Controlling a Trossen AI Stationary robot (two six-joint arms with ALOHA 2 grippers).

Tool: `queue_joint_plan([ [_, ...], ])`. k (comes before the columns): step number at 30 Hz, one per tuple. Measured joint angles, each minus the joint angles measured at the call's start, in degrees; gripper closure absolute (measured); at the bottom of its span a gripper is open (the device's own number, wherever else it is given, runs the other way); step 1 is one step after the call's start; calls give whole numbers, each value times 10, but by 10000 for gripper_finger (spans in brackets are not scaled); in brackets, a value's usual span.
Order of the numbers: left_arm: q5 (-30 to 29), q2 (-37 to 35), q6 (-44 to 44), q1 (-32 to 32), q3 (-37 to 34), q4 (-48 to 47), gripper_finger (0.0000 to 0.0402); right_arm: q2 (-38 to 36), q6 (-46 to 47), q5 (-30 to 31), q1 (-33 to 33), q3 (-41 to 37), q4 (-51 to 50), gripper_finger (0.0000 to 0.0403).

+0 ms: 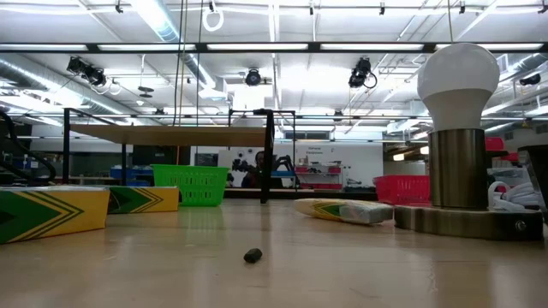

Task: Pick & Place Office Desk Supplies
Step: Put the blue rubber band into the red basket

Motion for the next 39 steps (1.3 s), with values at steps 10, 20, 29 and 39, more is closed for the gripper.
queue_joint_plan([
  [10, 3, 0, -12, 0, 0, -9, 401, -4, 60, 16, 14, 0, -53, 197],
  [20, 17, 0, -17, 0, 0, -8, 401, -24, 49, 50, -8, 1, -64, 197],
  [29, 17, 0, -15, 1, 0, -7, 401, -23, 37, -20, -47, 1, -45, 200],
  [39, 17, 0, -5, 1, 0, 0, 401, -23, 8, -40, -68, 1, -46, 326],
])
